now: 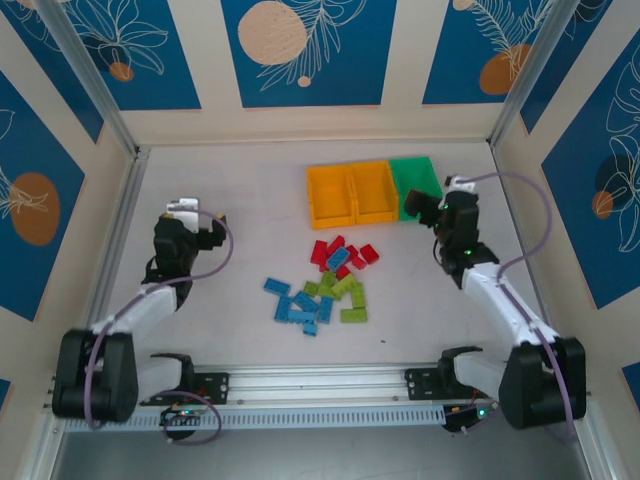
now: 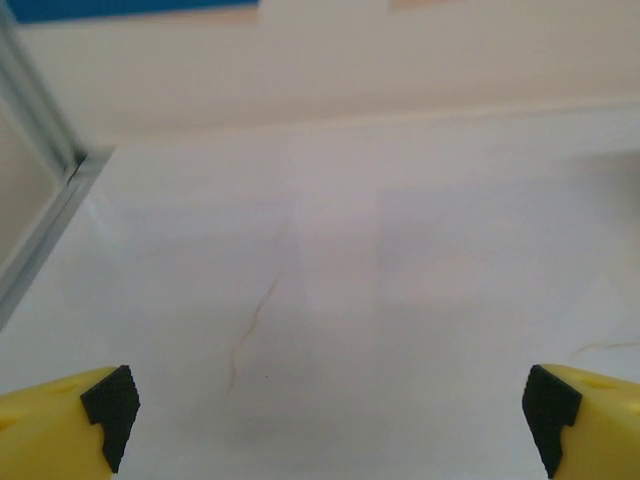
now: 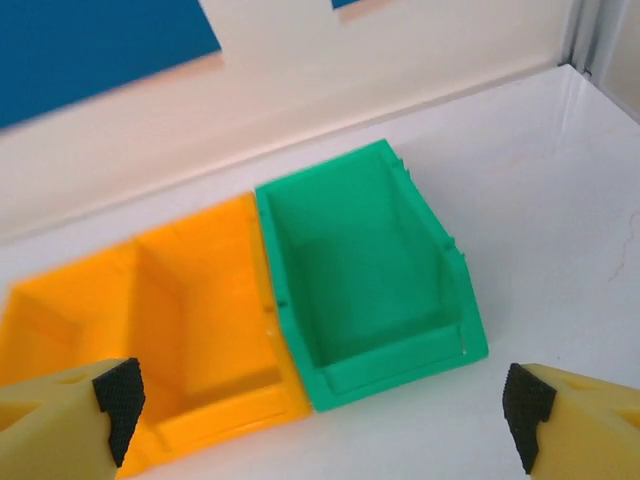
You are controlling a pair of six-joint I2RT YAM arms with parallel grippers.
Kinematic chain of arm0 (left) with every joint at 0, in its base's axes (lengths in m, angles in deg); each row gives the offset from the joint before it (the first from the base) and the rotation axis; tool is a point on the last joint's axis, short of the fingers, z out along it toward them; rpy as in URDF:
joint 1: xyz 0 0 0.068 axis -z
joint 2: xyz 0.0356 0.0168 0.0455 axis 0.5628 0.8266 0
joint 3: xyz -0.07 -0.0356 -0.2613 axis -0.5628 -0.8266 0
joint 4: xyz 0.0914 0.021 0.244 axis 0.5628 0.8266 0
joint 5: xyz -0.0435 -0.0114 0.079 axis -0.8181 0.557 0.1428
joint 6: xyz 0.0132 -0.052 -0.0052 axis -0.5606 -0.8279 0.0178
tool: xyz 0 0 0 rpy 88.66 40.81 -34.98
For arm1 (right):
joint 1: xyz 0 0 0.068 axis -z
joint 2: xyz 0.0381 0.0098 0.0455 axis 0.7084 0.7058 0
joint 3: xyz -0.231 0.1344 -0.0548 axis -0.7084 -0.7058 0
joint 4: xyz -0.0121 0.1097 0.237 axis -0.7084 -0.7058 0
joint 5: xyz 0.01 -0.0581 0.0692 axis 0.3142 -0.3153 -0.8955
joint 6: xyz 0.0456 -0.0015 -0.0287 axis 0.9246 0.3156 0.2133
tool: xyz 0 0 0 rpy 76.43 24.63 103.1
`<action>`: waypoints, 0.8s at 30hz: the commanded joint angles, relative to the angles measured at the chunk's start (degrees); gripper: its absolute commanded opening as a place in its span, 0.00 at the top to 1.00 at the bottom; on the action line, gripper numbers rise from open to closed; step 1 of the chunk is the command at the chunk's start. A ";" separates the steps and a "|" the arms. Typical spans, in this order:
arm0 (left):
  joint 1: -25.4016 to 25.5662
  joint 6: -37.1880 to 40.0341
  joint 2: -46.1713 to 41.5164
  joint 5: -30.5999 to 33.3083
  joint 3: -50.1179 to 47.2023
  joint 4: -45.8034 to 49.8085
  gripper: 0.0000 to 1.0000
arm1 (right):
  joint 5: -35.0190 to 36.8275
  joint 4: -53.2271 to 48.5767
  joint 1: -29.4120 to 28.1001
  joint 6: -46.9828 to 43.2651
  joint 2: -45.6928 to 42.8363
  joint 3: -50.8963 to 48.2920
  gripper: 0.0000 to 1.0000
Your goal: Sort the legos into containers by color
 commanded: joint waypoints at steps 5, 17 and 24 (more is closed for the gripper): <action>5.54 6.80 -9.73 -22.67 13.62 32.16 0.00 | -21.25 -42.29 -0.23 8.84 7.50 13.22 0.06; 27.60 21.34 -12.35 -29.06 14.07 44.87 0.00 | -18.42 -47.69 -9.35 -1.89 31.63 25.08 0.14; 29.72 18.25 -11.02 -26.33 13.48 42.42 0.00 | -20.74 -44.78 -11.36 -2.67 41.01 29.81 0.20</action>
